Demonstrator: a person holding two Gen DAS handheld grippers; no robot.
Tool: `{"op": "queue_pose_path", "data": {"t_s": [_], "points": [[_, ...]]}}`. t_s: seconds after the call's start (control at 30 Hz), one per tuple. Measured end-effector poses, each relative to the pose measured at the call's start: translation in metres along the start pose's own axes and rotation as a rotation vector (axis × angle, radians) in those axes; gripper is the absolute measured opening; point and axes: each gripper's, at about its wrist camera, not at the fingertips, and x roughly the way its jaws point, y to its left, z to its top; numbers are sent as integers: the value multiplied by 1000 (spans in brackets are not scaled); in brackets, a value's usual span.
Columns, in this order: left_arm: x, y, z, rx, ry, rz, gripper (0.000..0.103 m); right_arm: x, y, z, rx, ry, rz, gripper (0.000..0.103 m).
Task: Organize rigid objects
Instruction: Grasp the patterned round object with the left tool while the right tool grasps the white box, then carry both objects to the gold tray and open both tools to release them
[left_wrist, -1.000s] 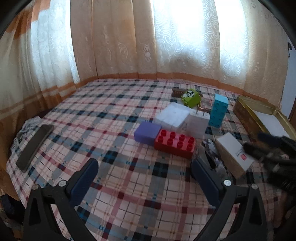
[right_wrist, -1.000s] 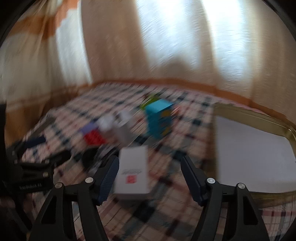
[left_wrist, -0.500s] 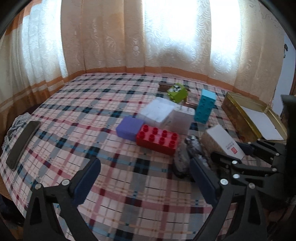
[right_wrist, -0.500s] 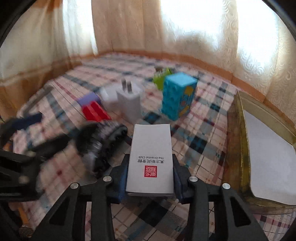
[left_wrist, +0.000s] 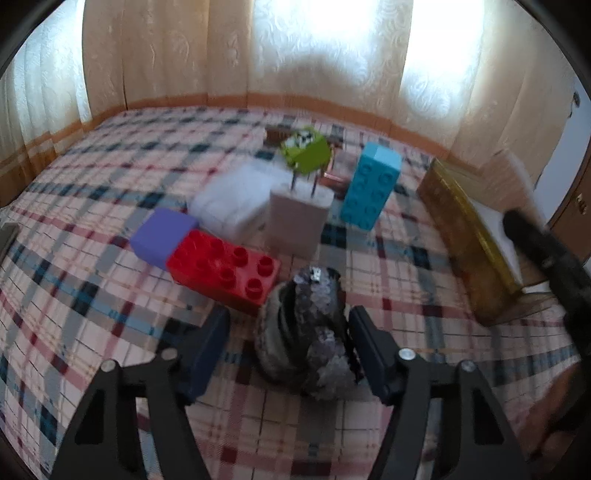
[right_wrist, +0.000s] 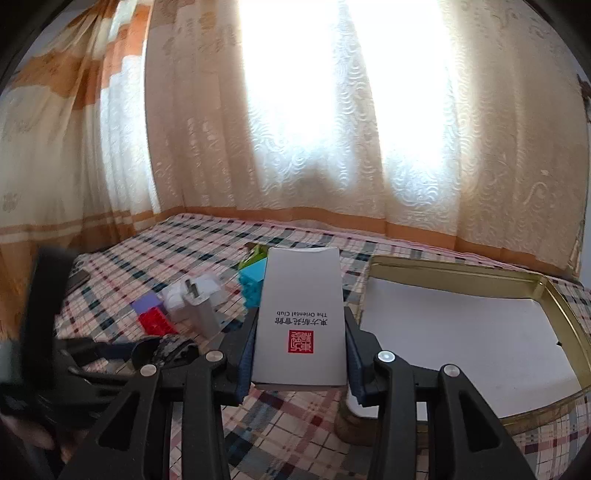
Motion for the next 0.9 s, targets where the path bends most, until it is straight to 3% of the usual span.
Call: {"op": "queue_pose_path", "data": {"t_s": [0.03,0.13,0.3,0.47,0.63,0.9], "points": [[1,-1,0,4,1,7,65,1,-2,1,8,1,5,44],[0,1,1,-6,-9,2,48,3,-3,1,19,9,-1,44],[-5,7,-2,-26,-26,-32,47,-3,-6,0,30,-18,-14,44],[-35,7,-4,-16,-167,-71,47,-17,-15,5,40,-89,-49,44],[-68,-6,5,21,-307,-133,47,-39,-39,11,69,-201,-143,44],[-78,-41,27,91,-368,-193,47,-58,-98,7,59,-242,-369,44]]}}
